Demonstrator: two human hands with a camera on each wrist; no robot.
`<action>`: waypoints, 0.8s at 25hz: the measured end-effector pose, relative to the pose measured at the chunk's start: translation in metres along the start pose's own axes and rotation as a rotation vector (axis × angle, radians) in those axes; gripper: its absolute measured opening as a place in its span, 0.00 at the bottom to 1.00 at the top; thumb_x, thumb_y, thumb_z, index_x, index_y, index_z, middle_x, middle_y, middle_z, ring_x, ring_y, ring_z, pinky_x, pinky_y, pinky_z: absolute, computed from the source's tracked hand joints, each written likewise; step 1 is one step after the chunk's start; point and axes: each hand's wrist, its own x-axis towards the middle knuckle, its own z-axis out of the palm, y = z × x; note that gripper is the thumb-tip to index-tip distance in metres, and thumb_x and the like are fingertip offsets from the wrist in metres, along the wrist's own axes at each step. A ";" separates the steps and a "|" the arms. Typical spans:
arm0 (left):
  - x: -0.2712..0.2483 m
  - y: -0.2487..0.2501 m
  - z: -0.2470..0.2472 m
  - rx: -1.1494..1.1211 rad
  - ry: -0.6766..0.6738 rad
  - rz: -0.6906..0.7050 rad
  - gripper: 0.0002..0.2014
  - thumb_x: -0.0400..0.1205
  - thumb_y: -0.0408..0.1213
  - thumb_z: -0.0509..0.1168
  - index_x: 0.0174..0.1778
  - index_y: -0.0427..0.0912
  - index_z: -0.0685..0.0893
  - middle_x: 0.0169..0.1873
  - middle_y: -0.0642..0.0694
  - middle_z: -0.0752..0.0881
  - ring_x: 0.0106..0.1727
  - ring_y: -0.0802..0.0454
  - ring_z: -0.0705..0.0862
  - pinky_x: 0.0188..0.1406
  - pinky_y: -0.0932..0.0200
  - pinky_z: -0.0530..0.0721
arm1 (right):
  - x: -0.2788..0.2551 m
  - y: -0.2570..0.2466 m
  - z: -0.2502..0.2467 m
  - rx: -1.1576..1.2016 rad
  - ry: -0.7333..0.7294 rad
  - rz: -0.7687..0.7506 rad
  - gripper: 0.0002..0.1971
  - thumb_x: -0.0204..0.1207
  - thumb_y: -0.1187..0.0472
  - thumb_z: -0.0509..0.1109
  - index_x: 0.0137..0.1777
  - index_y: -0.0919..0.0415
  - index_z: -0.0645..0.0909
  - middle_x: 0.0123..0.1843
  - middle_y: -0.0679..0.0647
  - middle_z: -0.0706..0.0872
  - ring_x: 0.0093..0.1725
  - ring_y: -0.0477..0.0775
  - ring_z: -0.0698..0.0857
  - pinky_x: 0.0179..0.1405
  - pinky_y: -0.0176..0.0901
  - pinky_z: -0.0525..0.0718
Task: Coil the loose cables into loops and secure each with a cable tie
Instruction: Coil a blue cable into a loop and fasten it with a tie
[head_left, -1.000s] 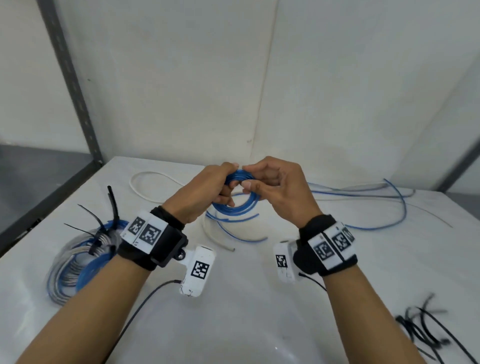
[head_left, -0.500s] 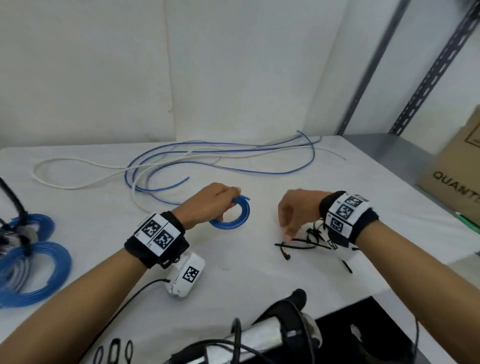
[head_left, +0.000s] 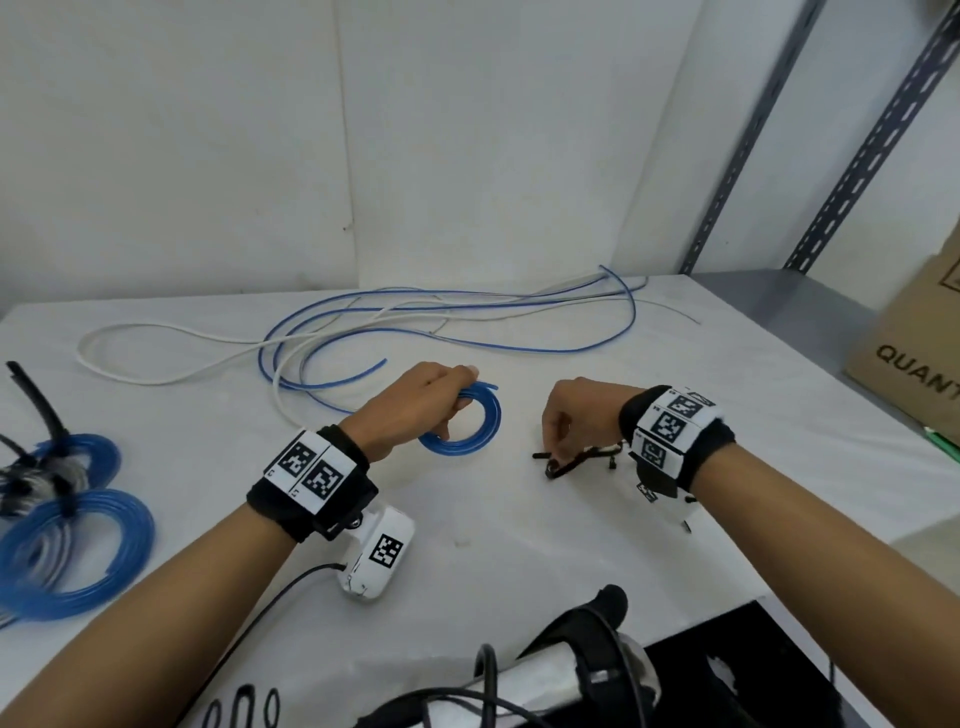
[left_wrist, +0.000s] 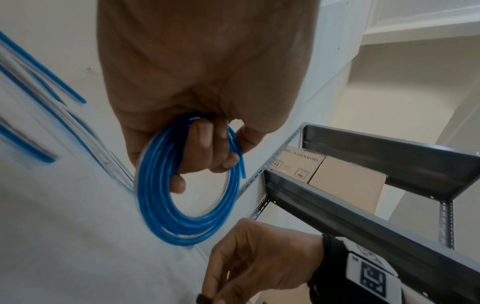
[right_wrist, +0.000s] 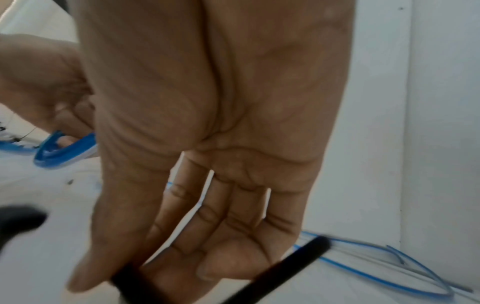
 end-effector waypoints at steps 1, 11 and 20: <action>0.001 0.001 -0.005 -0.021 0.013 0.007 0.22 0.92 0.48 0.56 0.33 0.42 0.74 0.22 0.57 0.74 0.23 0.57 0.73 0.42 0.56 0.78 | 0.002 -0.001 -0.007 0.026 0.054 -0.015 0.02 0.74 0.59 0.80 0.43 0.54 0.91 0.39 0.46 0.90 0.41 0.47 0.86 0.36 0.34 0.79; 0.003 0.010 -0.068 -0.252 0.276 0.049 0.21 0.91 0.45 0.57 0.33 0.40 0.75 0.23 0.52 0.69 0.22 0.55 0.66 0.36 0.56 0.81 | 0.026 -0.035 -0.071 0.572 0.598 -0.257 0.05 0.79 0.58 0.78 0.48 0.58 0.90 0.39 0.52 0.92 0.32 0.39 0.85 0.39 0.35 0.82; 0.007 0.006 -0.078 -0.342 0.388 0.043 0.19 0.90 0.40 0.59 0.32 0.39 0.73 0.17 0.57 0.69 0.19 0.58 0.63 0.31 0.58 0.73 | 0.060 -0.047 -0.073 0.831 0.620 -0.089 0.08 0.81 0.59 0.73 0.47 0.62 0.91 0.32 0.49 0.86 0.30 0.42 0.82 0.32 0.33 0.75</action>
